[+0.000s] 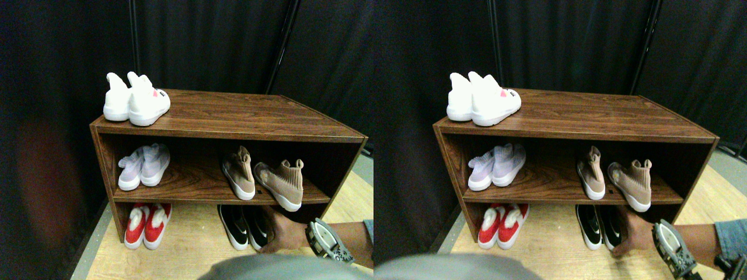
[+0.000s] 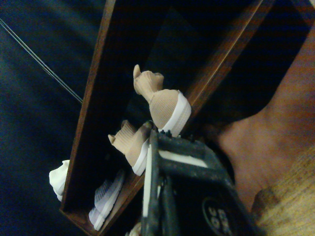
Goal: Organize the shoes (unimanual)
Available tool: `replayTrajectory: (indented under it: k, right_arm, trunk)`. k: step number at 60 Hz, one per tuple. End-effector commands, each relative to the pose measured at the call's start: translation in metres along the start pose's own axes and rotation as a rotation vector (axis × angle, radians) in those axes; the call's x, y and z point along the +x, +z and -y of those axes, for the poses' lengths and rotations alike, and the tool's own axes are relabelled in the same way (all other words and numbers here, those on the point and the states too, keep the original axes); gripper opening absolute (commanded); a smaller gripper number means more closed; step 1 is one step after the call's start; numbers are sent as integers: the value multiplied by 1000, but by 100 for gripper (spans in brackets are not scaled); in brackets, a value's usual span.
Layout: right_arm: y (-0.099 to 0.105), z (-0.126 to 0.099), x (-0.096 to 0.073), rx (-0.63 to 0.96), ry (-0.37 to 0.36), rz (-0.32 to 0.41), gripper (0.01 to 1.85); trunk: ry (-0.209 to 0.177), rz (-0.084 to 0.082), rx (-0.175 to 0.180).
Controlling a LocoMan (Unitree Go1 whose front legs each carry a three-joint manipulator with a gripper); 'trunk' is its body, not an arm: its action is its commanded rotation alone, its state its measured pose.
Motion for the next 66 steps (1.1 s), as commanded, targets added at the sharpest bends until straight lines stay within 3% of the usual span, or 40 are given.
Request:
replayTrajectory:
  k: [1,21,31,33,34,35,36,37,38,44,50,66]
  right_arm:
    - [1,-8,1,-17,40,9,6]
    - [-1,-8,0,13,34,7,6]
    - [-1,-10,2,121,6,13,6]
    - [-1,-11,2,156,-5,-7,31]
    - [-1,-12,2,164,-4,-10,54]
    - [-1,-12,2,164,-4,-10,54]
    - [-2,-13,2,162,-5,-14,90]
    - [-2,-14,3,142,-6,-23,108]
    - [-2,-14,3,142,-6,-23,108]
    - [-6,-18,5,15,-17,-20,166]
    - [-8,-17,11,-65,-5,-9,174]
    - [-6,-15,24,-35,-11,5,185]
  trunk:
    - [5,-19,-18]
    - [3,-26,-14]
    - [-1,-27,-13]
    - [-1,-27,-13]
    - [-1,-27,-13]
    - [-1,-27,-13]
    - [-3,-28,-12]
    - [-3,-28,-12]
    - [-3,-28,-12]
    - [-3,-28,-12]
    - [-1,-24,-15]
    - [2,-27,-14]
